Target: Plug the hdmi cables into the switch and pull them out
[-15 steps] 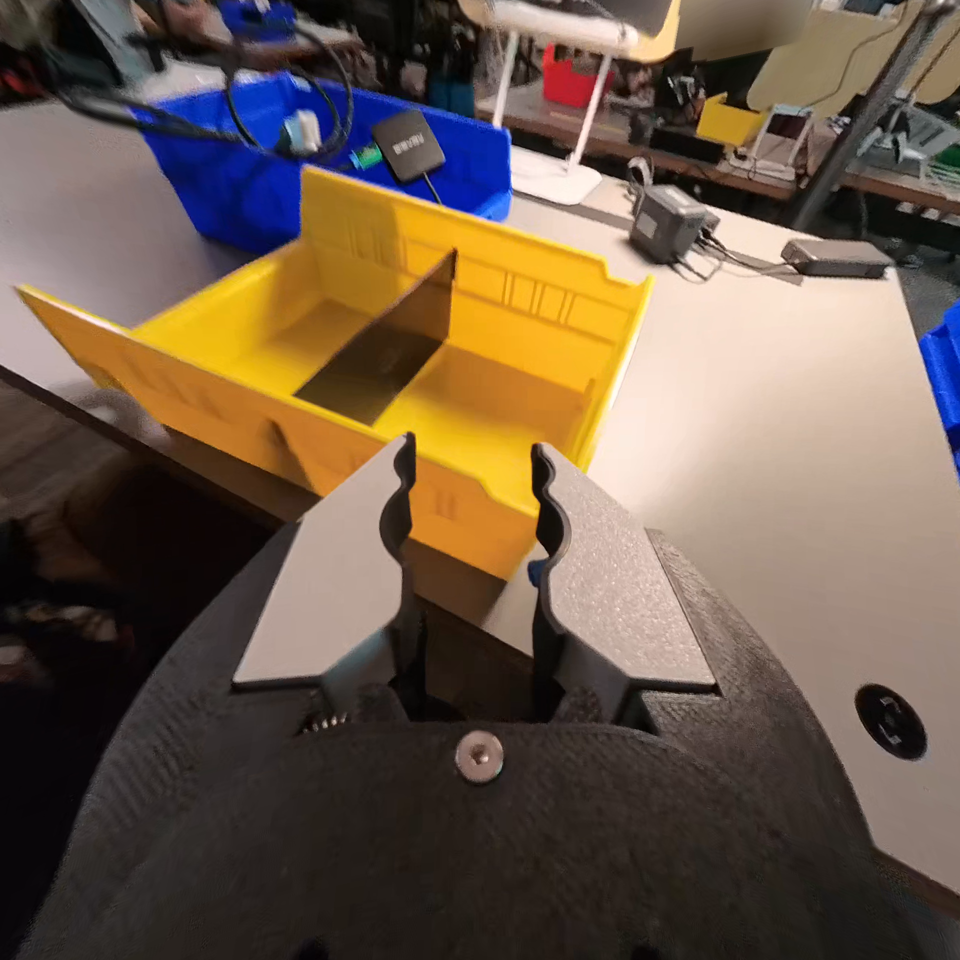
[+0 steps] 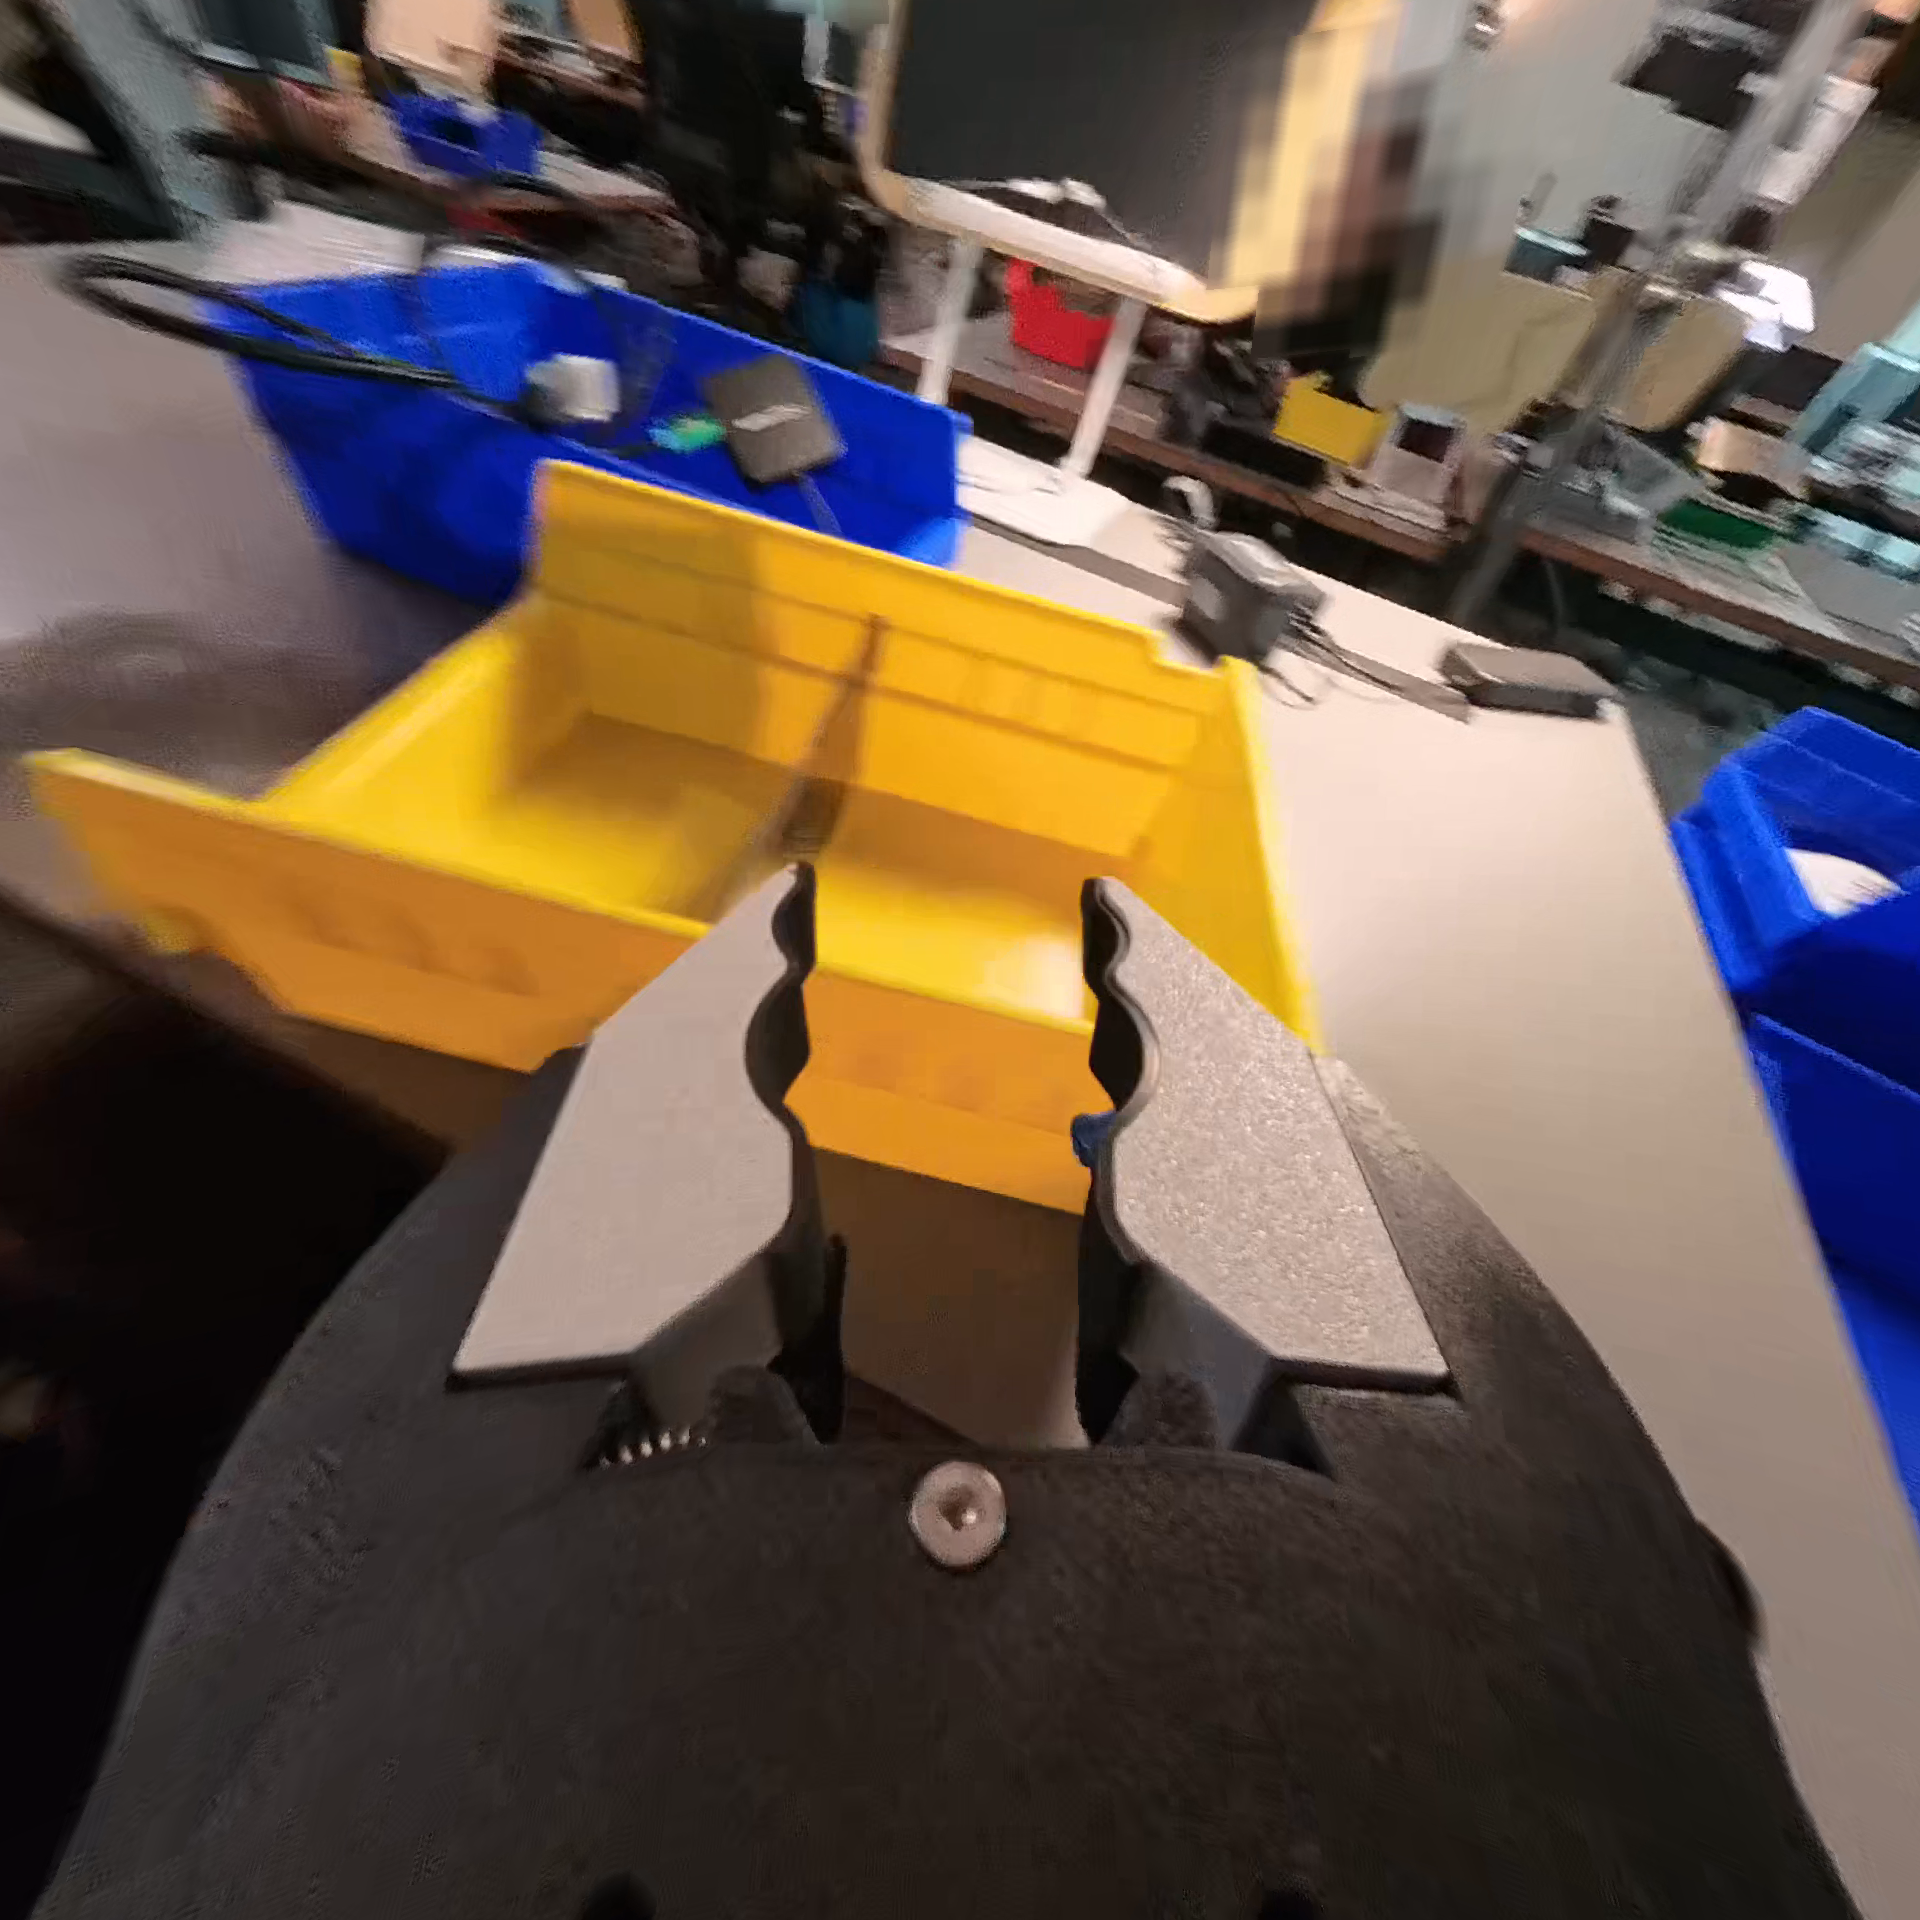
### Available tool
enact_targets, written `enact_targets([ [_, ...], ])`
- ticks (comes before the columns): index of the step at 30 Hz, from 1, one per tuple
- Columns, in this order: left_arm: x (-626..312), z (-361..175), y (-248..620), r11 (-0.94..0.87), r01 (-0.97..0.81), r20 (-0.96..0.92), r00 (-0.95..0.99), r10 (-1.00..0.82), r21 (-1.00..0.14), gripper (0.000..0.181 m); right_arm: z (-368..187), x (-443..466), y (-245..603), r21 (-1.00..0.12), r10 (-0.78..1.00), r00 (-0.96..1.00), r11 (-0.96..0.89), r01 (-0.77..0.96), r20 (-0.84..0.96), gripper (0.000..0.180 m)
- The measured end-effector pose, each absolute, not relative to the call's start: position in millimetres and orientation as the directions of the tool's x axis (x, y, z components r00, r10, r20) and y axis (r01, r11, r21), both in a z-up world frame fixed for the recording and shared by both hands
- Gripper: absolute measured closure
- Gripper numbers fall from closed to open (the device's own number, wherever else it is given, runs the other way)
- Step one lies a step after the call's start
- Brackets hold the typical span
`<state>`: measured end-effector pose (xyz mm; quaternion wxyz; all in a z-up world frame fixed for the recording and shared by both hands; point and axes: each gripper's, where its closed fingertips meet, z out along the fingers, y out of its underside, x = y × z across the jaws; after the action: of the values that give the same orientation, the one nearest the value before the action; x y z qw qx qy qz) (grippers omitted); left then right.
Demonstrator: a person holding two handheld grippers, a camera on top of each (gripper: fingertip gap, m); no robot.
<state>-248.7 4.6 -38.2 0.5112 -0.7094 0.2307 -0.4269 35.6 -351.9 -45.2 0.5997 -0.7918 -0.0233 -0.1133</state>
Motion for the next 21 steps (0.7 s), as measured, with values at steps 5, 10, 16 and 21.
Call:
enact_targets([
  [5, -222.6, -59.3, 24.3, -0.423, -0.006, 0.342, 0.578, -0.741, -0.906, 0.135, -71.6, -13.2, -333.3, -0.923, -0.046, 0.973, -0.328, 0.201, 0.228, 0.105],
  [10, -203.6, -90.4, 32.3, -0.466, -0.140, 0.298, 0.602, -0.741, -0.874, 0.154, -80.1, -10.2, -319.1, -0.943, -0.046, 0.989, -0.310, 0.123, 0.144, 0.105],
  [16, -222.6, -89.6, 49.8, -0.390, -0.176, 0.197, 0.638, -0.745, -0.904, 0.165, -80.8, 24.7, -319.1, -0.942, -0.030, 0.992, -0.316, 0.110, 0.126, 0.105],
  [21, -293.2, -84.0, 84.2, -0.382, -0.248, 0.048, 0.783, -0.620, -0.890, 0.135, -75.9, 60.1, -333.7, -0.933, -0.132, 0.976, -0.340, 0.120, 0.174, 0.114],
])
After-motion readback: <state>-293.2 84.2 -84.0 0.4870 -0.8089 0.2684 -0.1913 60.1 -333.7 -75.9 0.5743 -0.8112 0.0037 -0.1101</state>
